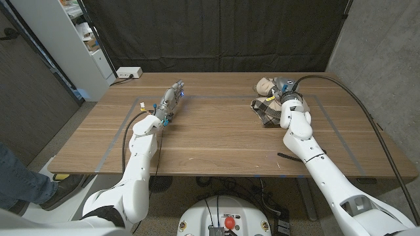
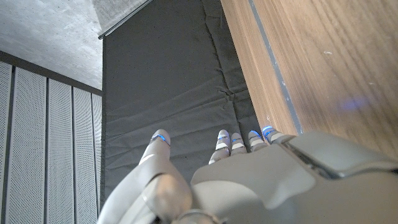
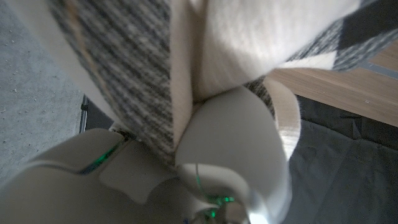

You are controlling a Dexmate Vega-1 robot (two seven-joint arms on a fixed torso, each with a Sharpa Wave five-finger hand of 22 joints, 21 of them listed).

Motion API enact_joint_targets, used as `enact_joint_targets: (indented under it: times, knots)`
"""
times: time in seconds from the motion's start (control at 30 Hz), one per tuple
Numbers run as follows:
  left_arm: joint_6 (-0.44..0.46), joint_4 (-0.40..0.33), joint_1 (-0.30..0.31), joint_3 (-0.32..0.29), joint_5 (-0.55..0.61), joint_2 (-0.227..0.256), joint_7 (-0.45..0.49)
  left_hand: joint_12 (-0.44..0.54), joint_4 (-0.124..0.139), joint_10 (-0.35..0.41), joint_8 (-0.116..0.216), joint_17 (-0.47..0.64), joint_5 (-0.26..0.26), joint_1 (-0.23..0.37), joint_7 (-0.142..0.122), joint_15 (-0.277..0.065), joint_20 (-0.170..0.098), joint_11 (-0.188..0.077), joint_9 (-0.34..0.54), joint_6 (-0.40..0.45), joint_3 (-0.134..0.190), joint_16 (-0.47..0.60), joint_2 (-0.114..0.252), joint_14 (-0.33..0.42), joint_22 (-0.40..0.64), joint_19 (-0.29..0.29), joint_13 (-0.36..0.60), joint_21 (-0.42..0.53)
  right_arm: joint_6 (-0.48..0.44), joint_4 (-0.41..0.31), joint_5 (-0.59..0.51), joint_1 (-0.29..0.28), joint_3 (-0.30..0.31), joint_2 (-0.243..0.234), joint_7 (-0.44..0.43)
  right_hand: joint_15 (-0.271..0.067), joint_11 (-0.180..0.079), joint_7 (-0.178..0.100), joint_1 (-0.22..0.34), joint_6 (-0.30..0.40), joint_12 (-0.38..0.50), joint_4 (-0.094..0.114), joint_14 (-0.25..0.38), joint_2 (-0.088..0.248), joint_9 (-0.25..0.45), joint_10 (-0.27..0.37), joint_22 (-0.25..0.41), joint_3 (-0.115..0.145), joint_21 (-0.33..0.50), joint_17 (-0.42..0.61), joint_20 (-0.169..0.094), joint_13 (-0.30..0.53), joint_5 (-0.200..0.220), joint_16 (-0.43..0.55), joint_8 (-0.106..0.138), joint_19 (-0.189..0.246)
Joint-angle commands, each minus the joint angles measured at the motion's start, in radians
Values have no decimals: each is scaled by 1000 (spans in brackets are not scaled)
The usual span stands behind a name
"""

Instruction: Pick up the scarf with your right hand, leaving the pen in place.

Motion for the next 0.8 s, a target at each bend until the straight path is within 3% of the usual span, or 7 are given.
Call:
enact_joint_targets:
  times: [0.03,0.8]
  knots:
    - [-1,3,0,2,-7,1,-4,3,-7,3,5,4,-1,3,2,5,3,-3,4,10,1,5,7,-44,3,-131,2,7,7,-61,-25,-21,16,-1,-2,-152,2,-4,91,10,-1,6,16,77,2,9,5,-1,13,0,-105,8,2,11,9,-6]
    - [-5,-5,1,3,-11,1,-5,3,-8,3,5,4,-1,3,2,5,2,-3,4,12,0,4,9,-45,3,-131,2,7,12,-128,-69,-36,35,8,7,-151,1,1,91,10,-10,8,28,74,-4,17,0,-3,62,0,-109,20,1,27,9,-15]
